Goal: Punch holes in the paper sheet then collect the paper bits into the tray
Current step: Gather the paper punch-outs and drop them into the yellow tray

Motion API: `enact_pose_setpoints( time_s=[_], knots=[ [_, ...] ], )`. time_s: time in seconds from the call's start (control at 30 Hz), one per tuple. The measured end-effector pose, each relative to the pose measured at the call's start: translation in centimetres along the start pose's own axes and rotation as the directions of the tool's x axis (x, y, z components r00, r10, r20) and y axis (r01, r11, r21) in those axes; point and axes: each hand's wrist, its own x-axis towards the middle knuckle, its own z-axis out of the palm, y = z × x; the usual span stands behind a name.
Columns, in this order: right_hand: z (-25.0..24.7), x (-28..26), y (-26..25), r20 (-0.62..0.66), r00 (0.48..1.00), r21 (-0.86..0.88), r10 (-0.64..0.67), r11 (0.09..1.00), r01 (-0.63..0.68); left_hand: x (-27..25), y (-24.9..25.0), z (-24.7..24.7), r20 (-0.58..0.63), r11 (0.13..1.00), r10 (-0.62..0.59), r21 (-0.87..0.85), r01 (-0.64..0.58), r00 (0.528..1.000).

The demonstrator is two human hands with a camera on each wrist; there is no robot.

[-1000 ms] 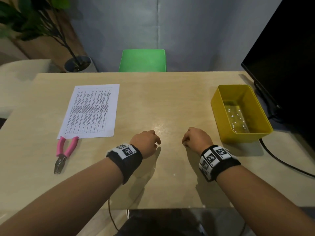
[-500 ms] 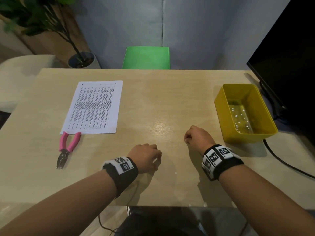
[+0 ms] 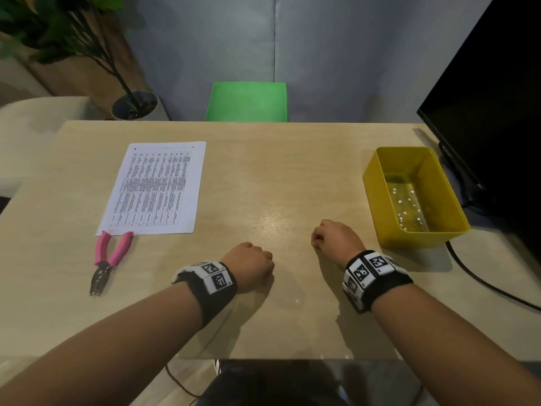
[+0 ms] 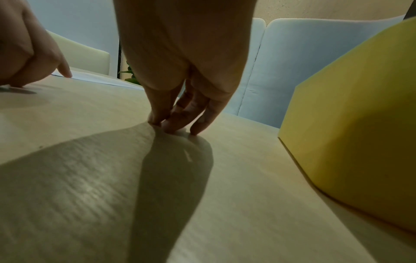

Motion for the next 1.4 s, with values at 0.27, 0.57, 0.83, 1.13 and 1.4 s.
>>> enact_pose_setpoints(
  time_s=[0.27, 0.57, 0.83, 1.13, 1.4],
  knots=[
    [-0.4, 0.5, -0.4, 0.121, 0.992, -0.035, 0.026, 0.999, -0.022, 1.9, -0.6, -1.5, -0.059, 0.988, -0.066, -0.142, 0.057, 0.996],
    [-2.5, 0.4, 0.1, 0.147, 0.98, 0.117, 0.131, 0.982, -0.149, 4.8, -1.2, -6.2, -0.262, 0.949, -0.188, -0.298, 0.106, 0.947],
    [-2.5, -0.2, 0.7, 0.133, 0.99, 0.052, -0.036, 0.998, 0.029, 6.2, -1.3, -8.1, -0.296, 0.951, -0.201, -0.287, 0.113, 0.934],
    [-1.8, 1.5, 0.5, 0.114, 0.99, -0.074, -0.08, 0.993, 0.089, 6.7, -1.6, -7.0, -0.264, 0.945, -0.223, -0.296, 0.142, 0.938],
    [-1.0, 1.9, 0.9, 0.09, 0.983, -0.073, -0.161, 0.983, 0.168, 7.0, -1.7, -6.5, -0.268, 0.941, -0.222, -0.312, 0.134, 0.937]
  ],
)
